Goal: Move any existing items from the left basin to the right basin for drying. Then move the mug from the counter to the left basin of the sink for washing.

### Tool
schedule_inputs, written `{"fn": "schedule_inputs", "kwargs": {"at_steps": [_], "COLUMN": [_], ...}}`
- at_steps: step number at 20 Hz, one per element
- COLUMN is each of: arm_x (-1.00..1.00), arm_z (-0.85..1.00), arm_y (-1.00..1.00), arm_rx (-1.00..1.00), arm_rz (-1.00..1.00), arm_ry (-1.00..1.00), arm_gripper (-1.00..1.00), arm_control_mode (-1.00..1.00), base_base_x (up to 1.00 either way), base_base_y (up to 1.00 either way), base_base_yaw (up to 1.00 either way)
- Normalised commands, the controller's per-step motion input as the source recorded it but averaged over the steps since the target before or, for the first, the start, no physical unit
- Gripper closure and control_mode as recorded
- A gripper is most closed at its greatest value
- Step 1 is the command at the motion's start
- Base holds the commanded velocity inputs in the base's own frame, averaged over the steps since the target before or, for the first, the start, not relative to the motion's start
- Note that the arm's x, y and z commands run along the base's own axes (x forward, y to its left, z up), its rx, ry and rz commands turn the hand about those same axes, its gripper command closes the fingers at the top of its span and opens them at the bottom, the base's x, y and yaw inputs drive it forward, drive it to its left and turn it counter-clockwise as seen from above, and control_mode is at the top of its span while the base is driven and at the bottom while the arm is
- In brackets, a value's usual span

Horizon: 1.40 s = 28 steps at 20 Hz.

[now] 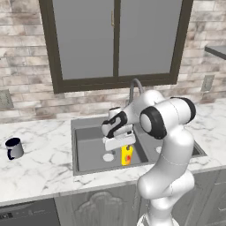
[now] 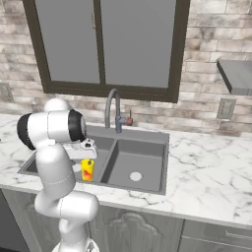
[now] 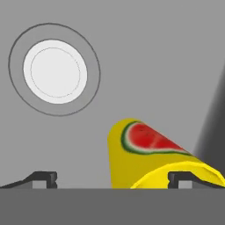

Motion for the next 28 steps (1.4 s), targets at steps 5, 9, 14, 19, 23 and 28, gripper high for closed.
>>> {"fn": "schedule_inputs", "kwargs": {"at_steps": [5,9,14,19,23,28], "arm_x": [0.00,-0.04,-0.03,0.00,-0.05,-0.31], "arm_z": [-0.07,-0.16,-0.31,-0.05,0.08,0.58], "arm_y": [0.00,0.01,0.09,0.01,0.00,-0.04], "arm_rx": [0.00,0.00,0.00,0.00,0.00,-0.06], "arm_rz": [0.00,0.00,0.00,0.00,0.00,0.00], "arm_ry": [0.00,0.00,0.03,0.03,-0.04,-0.22], "arm_gripper": [-1.00,1.00,1.00,1.00,1.00,1.00], "arm_control_mode": [-1.00,-1.00,-1.00,-1.00,-1.00,-1.00], "base_base_x": [0.00,0.00,0.00,0.00,0.00,0.00], "base_base_y": [0.00,0.00,0.00,0.00,0.00,0.00], "base_base_yaw": [0.00,0.00,0.00,0.00,0.00,0.00]}}
